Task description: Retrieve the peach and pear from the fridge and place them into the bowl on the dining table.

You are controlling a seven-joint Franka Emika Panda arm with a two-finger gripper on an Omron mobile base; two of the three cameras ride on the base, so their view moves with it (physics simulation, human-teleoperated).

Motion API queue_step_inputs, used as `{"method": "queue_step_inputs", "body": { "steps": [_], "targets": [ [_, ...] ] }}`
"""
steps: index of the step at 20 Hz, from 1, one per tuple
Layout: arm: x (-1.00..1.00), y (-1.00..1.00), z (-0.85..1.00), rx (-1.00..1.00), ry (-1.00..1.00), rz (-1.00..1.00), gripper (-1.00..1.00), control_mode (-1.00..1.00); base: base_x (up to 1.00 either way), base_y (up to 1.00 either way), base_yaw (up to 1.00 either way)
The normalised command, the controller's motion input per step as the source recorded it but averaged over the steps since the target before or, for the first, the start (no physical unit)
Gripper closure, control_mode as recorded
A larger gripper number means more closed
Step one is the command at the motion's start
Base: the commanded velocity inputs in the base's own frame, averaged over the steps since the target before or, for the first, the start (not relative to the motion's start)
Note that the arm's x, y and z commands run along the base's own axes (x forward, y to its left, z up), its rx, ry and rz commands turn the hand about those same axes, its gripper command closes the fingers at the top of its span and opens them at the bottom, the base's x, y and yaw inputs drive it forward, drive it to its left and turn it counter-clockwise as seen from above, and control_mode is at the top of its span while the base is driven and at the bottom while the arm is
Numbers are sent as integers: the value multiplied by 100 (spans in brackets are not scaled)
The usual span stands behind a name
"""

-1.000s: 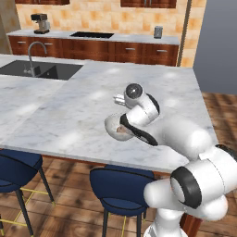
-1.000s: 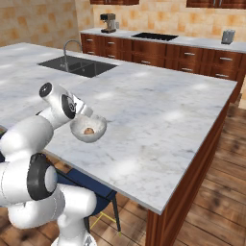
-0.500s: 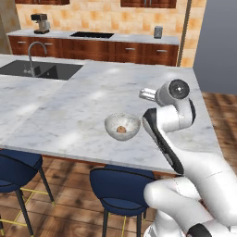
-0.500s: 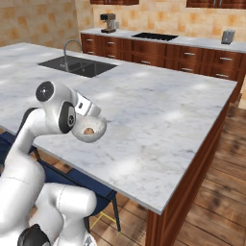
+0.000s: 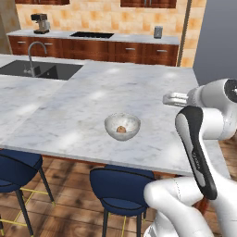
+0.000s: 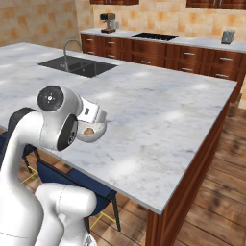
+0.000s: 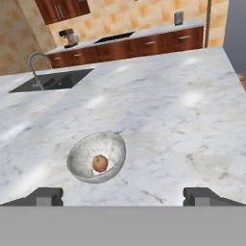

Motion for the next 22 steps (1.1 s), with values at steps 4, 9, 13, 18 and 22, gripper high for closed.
{"method": "queue_step_inputs", "body": {
  "steps": [4, 9, 13, 18, 22],
  "targets": [
    [-28, 2, 0, -3, -3, 3, -100, -100, 0, 0, 0],
    [-36, 8, 0, -8, -5, 1, -100, -100, 0, 0, 0],
    [0, 4, 0, 0, 0, 0, -100, 100, 0, 0, 0],
    [0, 0, 0, 0, 0, 0, -100, 100, -78, -29, -15],
    [0, 0, 0, 0, 0, 0, -100, 100, -79, -71, -33]
  ]
}}
